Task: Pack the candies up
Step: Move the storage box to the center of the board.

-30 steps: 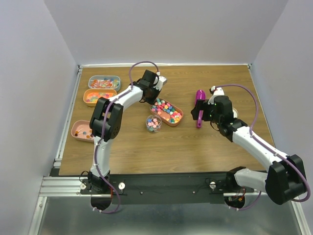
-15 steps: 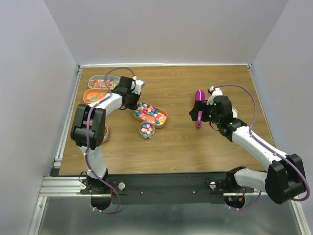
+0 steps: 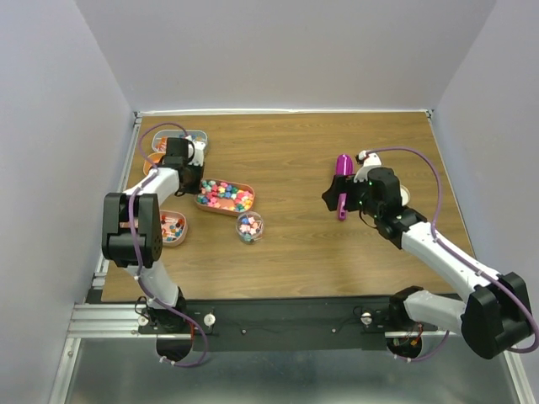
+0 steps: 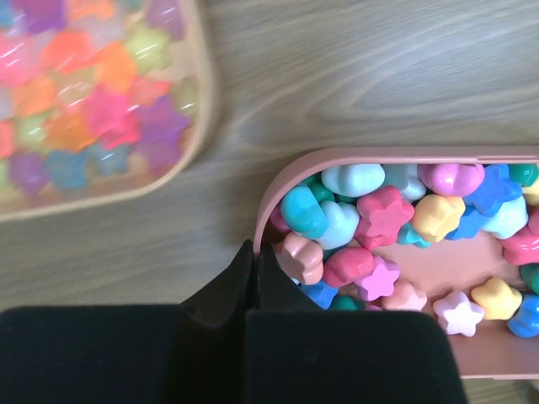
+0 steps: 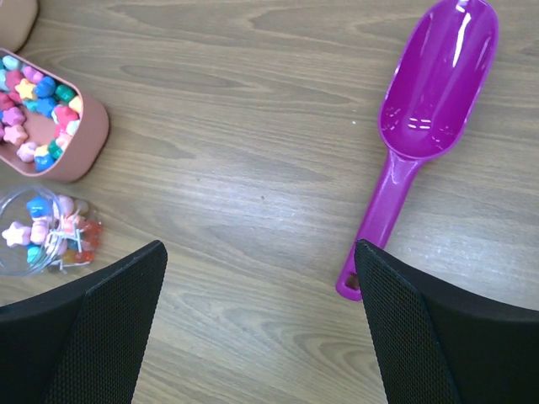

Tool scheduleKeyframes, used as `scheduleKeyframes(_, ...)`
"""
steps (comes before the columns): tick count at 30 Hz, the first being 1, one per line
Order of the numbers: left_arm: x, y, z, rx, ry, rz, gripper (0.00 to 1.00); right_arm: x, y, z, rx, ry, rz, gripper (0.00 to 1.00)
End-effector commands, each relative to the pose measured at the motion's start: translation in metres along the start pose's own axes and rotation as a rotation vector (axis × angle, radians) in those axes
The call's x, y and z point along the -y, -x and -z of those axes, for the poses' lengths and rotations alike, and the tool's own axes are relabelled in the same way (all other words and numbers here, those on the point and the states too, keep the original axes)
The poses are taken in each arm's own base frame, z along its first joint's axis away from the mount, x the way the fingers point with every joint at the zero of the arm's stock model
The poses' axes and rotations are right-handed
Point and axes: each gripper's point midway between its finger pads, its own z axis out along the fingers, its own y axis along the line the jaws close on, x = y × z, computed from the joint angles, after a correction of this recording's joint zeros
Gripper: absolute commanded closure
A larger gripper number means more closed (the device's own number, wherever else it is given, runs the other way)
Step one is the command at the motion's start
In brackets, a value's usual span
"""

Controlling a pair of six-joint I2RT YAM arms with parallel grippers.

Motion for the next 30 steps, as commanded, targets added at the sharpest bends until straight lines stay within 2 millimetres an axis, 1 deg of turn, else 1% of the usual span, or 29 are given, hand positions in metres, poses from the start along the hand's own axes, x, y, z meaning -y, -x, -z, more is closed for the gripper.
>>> scheduleKeyframes(1,-0.043,0.0,0.019,0.048,0.147,0.029,1.0,-0.007,0.004,0.005,0.033,0.007,0.038,0.03)
scheduleKeyframes(2,-0.051,-0.003,0.02,0.049,0.164,0.041,1.0,-0.009,0.003,0.005,0.034,0.013,0.042,0.03)
scheduleKeyframes(3,-0.055,-0.006,0.021,0.045,0.178,0.048,1.0,-0.007,0.005,0.006,0.043,-0.008,0.046,0.03)
scheduleKeyframes(5,-0.065,-0.01,0.022,0.037,0.2,0.056,1.0,-0.011,0.006,0.008,0.053,-0.003,0.059,0.03)
scheduleKeyframes(7,-0.077,-0.008,0.025,0.044,0.22,0.071,1.0,-0.015,0.006,0.011,0.059,0.004,0.069,0.03)
scheduleKeyframes(10,-0.102,-0.005,0.033,0.046,0.308,0.089,1.0,-0.02,0.005,0.013,0.065,0.008,0.088,0.03)
scheduleKeyframes(13,-0.117,-0.001,0.04,0.046,0.352,0.065,1.0,-0.023,0.006,0.016,0.078,0.008,0.102,0.03)
scheduleKeyframes(14,-0.122,0.0,0.042,0.041,0.363,0.057,1.0,-0.025,0.013,0.017,0.108,0.014,0.102,0.03)
scheduleKeyframes(16,-0.133,0.003,0.047,0.032,0.391,0.039,1.0,-0.028,0.014,0.019,0.115,0.015,0.111,0.02)
scheduleKeyframes(18,-0.147,0.0,0.051,0.021,0.409,0.062,1.0,-0.03,0.015,0.02,0.124,0.018,0.115,0.02)
scheduleKeyframes(21,-0.164,-0.015,0.05,-0.037,0.433,0.084,1.0,-0.034,0.014,0.022,0.128,0.024,0.126,0.03)
scheduleKeyframes(25,-0.176,-0.043,0.045,-0.107,0.46,0.114,1.0,-0.037,0.015,0.024,0.134,0.027,0.135,0.02)
scheduleKeyframes(27,-0.184,-0.051,0.046,-0.119,0.475,0.133,1.0,-0.037,0.014,0.024,0.134,0.027,0.137,0.02)
scheduleKeyframes(30,-0.193,-0.055,0.048,-0.128,0.512,0.146,1.0,-0.039,0.014,0.024,0.133,0.036,0.141,0.02)
